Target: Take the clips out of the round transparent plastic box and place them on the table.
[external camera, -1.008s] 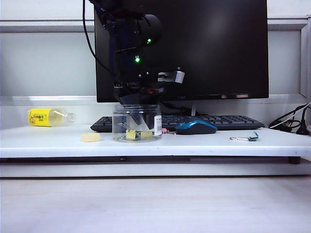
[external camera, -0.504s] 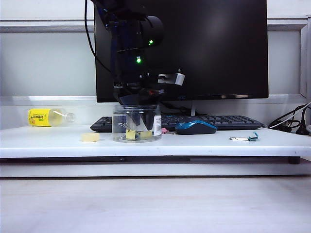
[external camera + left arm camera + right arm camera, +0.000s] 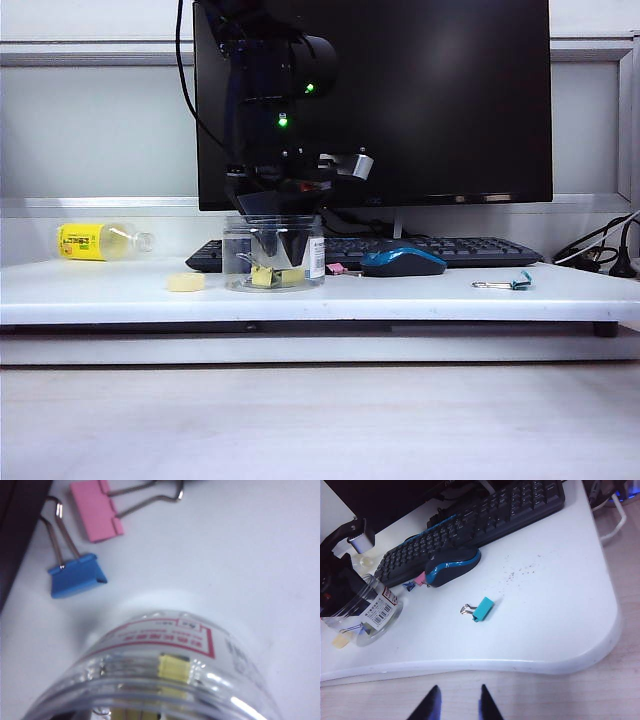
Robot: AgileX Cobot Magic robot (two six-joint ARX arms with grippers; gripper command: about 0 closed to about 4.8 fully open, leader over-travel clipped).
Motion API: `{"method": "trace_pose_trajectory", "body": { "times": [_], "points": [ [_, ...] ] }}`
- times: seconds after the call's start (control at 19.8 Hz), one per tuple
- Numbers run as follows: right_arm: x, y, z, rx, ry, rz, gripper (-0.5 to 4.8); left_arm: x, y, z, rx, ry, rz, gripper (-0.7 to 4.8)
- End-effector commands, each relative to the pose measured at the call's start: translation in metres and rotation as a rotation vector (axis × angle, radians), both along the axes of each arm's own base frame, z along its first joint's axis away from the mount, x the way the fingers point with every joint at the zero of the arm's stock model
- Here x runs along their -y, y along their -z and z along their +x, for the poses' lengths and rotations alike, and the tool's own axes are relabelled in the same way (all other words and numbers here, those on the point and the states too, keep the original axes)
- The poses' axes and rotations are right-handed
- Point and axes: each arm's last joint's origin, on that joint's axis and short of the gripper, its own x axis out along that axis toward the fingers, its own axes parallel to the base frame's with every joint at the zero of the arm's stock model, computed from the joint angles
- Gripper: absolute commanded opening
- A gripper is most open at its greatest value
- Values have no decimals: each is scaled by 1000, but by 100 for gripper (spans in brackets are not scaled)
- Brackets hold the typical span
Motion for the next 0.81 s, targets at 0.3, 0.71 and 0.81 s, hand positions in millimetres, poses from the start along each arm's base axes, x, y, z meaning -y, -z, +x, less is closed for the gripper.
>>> {"method": "trace_pose_trajectory", "body": {
  "times": [0.3, 0.71, 0.81],
  "points": [
    [0, -1, 0, 8, -2, -5, 107, -10, 0, 7, 5, -31, 3, 278],
    [0, -1, 0, 8, -2, -5, 107, -6, -27, 9, 34, -37, -99, 278],
    [0, -1, 0, 8, -2, -5, 107, -7, -28, 9, 29, -36, -101, 278]
  ]
}}
